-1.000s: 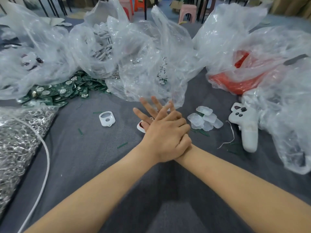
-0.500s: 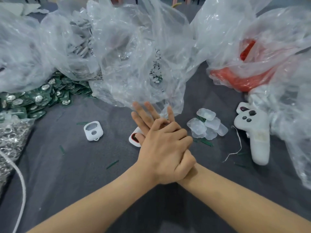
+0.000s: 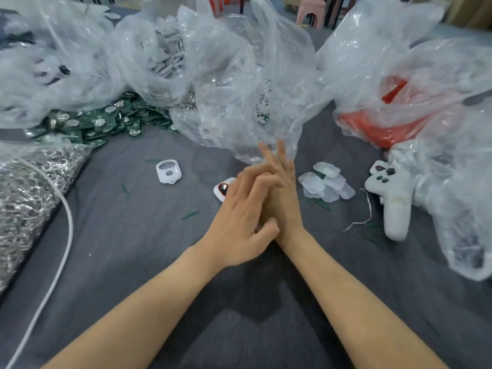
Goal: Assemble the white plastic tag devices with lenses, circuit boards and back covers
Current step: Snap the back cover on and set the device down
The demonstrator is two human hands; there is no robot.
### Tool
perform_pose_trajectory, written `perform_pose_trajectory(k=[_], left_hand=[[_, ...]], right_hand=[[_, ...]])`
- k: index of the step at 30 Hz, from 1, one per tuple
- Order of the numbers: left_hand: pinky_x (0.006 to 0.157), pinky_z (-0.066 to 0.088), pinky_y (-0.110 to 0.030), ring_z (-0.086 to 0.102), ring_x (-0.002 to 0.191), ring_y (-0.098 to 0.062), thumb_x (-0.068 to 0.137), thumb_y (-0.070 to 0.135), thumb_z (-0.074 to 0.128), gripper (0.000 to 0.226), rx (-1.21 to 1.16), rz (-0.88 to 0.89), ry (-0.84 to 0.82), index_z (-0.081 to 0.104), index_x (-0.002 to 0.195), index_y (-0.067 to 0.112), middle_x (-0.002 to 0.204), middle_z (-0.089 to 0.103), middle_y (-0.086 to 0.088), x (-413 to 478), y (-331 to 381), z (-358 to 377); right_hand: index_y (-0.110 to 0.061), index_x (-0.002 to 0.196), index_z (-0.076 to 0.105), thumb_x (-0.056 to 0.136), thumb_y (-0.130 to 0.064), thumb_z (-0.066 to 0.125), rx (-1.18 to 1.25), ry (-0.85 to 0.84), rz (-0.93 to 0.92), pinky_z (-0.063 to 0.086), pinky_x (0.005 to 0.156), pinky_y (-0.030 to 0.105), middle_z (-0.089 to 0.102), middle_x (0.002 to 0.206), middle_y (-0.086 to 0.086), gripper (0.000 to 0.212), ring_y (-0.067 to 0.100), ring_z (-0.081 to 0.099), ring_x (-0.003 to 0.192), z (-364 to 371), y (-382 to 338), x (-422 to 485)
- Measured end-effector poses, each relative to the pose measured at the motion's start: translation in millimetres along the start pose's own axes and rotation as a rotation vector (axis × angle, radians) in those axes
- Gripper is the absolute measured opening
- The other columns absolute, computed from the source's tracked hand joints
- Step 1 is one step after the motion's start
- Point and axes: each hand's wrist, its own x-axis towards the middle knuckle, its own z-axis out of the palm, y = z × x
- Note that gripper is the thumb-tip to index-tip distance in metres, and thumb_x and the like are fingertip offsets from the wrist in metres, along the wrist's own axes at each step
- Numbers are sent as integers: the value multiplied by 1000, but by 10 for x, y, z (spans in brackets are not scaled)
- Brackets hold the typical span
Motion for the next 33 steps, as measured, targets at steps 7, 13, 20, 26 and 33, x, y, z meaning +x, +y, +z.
perform_pose_trajectory(k=[7,13,20,26,33], left_hand=[[112,26,-21,21,142,-7,70,0,62,83,-72,-107,-358,33,143,24,152,19,5,-45,-78,-179],[88,43,-19,58,98,-11,97,8,50,60,-94,-169,-144,31,142,43,106,65,2,12,-183,-112],[85,54,-39,65,95,-20,101,3,40,38,-765,-666,376,51,126,30,105,68,-5,115,-244,-158],[77,54,-23,66,91,-5,99,3,45,30,-660,-603,363,62,109,25,97,70,14,135,-191,-172],[73,53,-21,66,85,-9,97,-1,47,30,-633,-567,345,65,104,23,89,72,6,113,-169,-215]], right_hand=[[-11,81,65,91,3,53,295,310,252,34,107,28,52,138,5,21,21,31,141,-79,167,45],[-10,91,69,94,-11,56,358,509,323,37,79,4,64,108,5,14,8,58,97,-148,163,-7],[-29,84,67,85,-33,69,666,92,379,40,46,16,67,68,-12,4,5,57,59,-95,-8,-44],[-26,95,72,86,-17,69,707,118,339,42,46,20,69,72,-2,13,7,56,58,-65,-18,-68],[-21,98,70,92,-11,61,741,151,303,42,46,20,66,67,-8,15,6,54,53,-58,-38,-81]])
